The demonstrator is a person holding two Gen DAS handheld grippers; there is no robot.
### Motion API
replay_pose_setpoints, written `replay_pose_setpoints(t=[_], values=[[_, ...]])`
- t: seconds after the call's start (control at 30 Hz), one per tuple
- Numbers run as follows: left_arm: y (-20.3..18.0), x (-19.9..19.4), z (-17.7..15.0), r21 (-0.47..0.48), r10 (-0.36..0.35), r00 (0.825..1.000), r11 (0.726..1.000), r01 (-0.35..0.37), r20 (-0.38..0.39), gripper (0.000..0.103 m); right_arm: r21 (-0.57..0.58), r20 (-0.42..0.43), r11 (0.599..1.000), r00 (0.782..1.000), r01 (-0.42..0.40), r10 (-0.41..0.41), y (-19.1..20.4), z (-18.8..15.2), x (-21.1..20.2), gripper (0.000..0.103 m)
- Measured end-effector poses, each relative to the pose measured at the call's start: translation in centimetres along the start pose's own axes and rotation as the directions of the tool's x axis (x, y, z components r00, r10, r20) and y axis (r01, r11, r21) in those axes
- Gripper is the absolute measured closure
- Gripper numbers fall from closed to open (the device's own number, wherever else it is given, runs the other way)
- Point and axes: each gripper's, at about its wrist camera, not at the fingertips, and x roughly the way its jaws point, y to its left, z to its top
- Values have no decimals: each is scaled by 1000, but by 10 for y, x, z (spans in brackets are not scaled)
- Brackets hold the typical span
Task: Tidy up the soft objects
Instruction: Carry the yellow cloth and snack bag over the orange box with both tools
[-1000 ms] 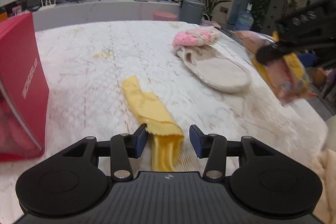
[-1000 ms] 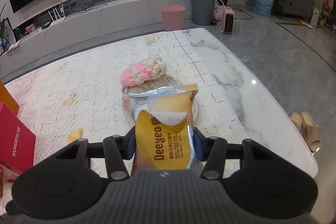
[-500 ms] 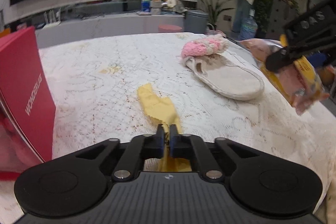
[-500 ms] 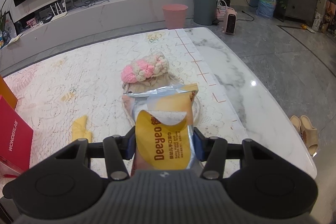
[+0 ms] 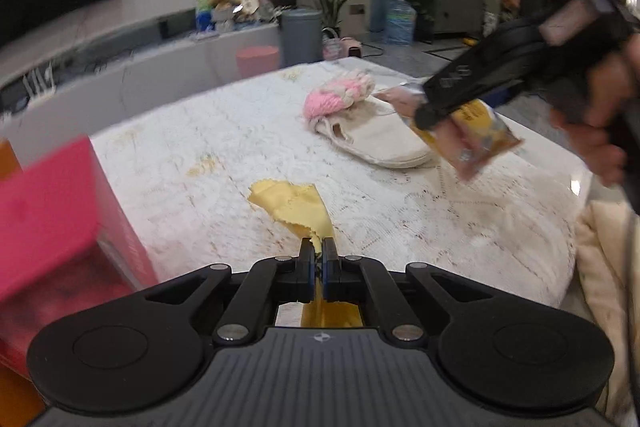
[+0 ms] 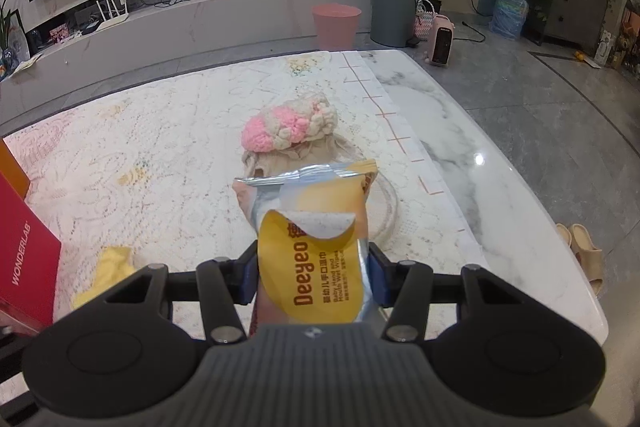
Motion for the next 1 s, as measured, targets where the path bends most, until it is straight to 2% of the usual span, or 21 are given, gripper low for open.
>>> replay_pose_setpoints(t=[0.1, 0.2, 0.27, 0.43, 0.57, 0.7, 0.77, 0.87, 0.9, 1.0], values=[[6, -21, 3, 12, -8, 999, 1000, 8, 32, 100, 26, 49, 999, 998, 29, -30, 6, 4, -4, 51], [18, -44, 5, -43, -8, 997, 999, 11, 75, 100, 53, 104, 997, 992, 62, -67, 13, 9, -8, 51], [30, -64, 4, -87, -2, 991, 996, 14, 137, 100, 74, 120, 996, 991, 55, -64, 16, 10, -10, 51], [65, -107, 12, -152, 61, 972, 988, -26, 228, 100, 121, 103, 992, 995, -16, 4, 22, 6, -8, 51], [106, -140, 17, -225, 98, 936, 974, -21, 338, 100, 83, 110, 996, 994, -19, 10, 34, 1, -9, 51], [139, -160, 23, -292, 183, 915, 953, -76, 360, 100, 154, 118, 986, 992, -72, 54, 41, -1, -18, 51], [158, -169, 26, -340, 224, 903, 936, -94, 367, 100, 150, 138, 984, 987, -99, 78, 49, 0, -26, 51], [184, -184, 22, -388, 263, 867, 917, -89, 423, 100, 106, 200, 990, 977, -98, 75, 73, 1, -47, 51], [193, -186, 20, -396, 275, 863, 913, -96, 425, 100, 103, 215, 989, 973, -105, 81, 81, 3, -55, 51], [217, -188, 16, -417, 316, 878, 896, -152, 360, 100, 78, 252, 981, 956, -178, 153, 112, 16, -79, 51]])
